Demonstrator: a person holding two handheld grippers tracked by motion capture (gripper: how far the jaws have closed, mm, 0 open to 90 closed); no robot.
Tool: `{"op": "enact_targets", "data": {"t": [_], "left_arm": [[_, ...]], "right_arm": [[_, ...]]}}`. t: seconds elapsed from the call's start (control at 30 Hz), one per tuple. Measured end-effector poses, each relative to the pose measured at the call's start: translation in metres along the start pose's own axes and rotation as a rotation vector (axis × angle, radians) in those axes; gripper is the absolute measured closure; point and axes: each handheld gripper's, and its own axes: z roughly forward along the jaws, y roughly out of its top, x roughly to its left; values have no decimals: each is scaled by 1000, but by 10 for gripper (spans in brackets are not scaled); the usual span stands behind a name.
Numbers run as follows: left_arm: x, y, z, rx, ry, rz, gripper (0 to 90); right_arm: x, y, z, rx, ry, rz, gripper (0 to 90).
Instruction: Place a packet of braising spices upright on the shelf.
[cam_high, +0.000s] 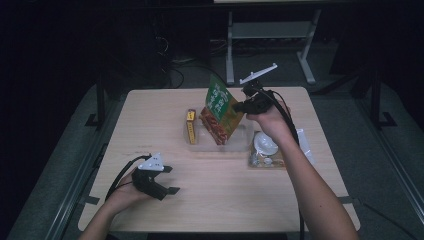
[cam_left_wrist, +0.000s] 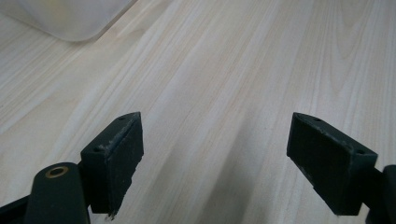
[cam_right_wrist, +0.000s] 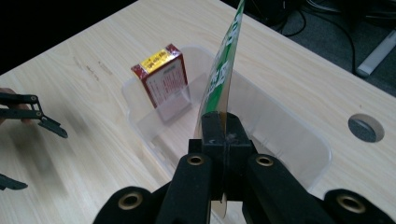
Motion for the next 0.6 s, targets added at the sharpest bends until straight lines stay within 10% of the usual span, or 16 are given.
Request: {"op": "enact_targets", "data": {"t": [0.6], "left_arm": [[-1, 0, 1, -5, -2, 7, 183]], "right_arm": [[8, 22, 15, -14, 24, -20, 865]]}}
